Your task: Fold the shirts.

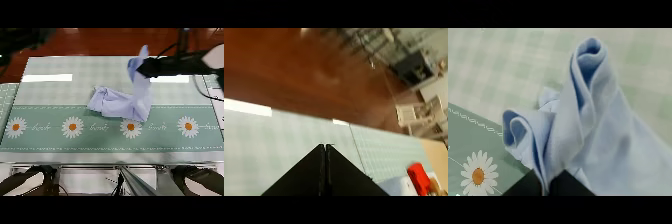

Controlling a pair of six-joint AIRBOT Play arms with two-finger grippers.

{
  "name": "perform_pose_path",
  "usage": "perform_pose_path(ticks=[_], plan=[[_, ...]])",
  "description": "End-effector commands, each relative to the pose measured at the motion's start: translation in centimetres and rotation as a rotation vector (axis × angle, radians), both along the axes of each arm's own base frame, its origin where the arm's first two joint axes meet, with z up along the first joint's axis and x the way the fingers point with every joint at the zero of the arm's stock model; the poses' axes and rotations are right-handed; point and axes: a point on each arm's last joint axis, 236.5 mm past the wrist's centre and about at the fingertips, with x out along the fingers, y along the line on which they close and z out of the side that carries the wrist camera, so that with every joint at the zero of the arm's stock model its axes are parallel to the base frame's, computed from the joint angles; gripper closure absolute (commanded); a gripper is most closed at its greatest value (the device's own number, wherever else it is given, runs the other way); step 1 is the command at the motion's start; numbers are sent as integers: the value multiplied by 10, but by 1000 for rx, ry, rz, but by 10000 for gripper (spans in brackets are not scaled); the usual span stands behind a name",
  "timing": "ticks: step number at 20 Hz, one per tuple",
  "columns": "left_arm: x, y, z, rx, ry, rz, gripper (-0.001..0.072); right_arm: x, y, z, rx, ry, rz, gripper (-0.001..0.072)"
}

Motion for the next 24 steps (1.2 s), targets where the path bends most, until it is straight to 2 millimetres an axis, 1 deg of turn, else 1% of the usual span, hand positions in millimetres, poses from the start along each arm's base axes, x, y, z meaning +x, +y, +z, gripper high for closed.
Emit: perform_pose_path(ticks=[1, 4, 5, 6, 7, 8, 9, 10, 11, 12, 13, 14, 15, 16, 17, 18, 19, 20, 21, 22, 23, 24], plan=[[-38, 38, 44, 42, -86, 37, 683, 8, 76, -54, 14, 30, 47, 686], [-57, 33, 56, 63, -112, 9, 683, -2, 127, -103, 44, 113, 54, 685], [-62, 29, 57, 66, -112, -9, 682, -6, 145, -116, 60, 128, 56, 665], [-65, 25, 55, 69, -106, -27, 683, -11, 160, -125, 78, 138, 57, 542], [-66, 23, 53, 73, -99, -40, 683, -16, 173, -132, 91, 147, 60, 365], [-66, 24, 51, 82, -95, -40, 683, -20, 178, -134, 91, 149, 69, 250], [-65, 25, 49, 96, -92, -35, 683, -24, 178, -133, 79, 148, 87, 227], [-64, 28, 45, 118, -87, -26, 683, -25, 170, -130, 53, 138, 111, 227], [-63, 31, 40, 144, -80, -18, 682, -24, 153, -126, 5, 128, 134, 227], [-62, 34, 34, 177, -71, -9, 682, -22, 131, -121, -52, 121, 147, 227], [-61, 37, 29, 207, -63, -2, 682, -20, 98, -114, -130, 115, 155, 227], [-60, 41, 23, 237, -55, 6, 682, -17, 57, -108, -222, 117, 148, 227], [-59, 44, 18, 263, -47, 12, 682, -15, 11, -102, -324, 123, 126, 227], [-59, 46, 14, 288, -39, 17, 682, -14, -42, -96, -447, 131, 84, 228], [-59, 49, 10, 309, -30, 23, 682, -14, -106, -90, -596, 152, 16, 235], [-59, 51, 6, 329, -23, 25, 682, -18, -166, -85, -725, 190, -64, 299], [-60, 52, 2, 343, -14, 20, 682, -28, -220, -82, -795, 243, -156, 314], [-62, 51, -2, 358, -1, 9, 682, -39, -250, -89, -773, 300, -217, 313], [-65, 50, -7, 373, 13, -7, 682, -54, -264, -104, -674, 373, -264, 309], [-68, 50, -12, 388, 28, -20, 682, -66, -263, -122, -530, 445, -297, 258], [-70, 50, -18, 409, 43, -30, 681, -73, -249, -139, -338, 504, -330, 159], [-73, 50, -22, 422, 57, -41, 682, -72, -232, -150, -144, 525, -364, 153]])
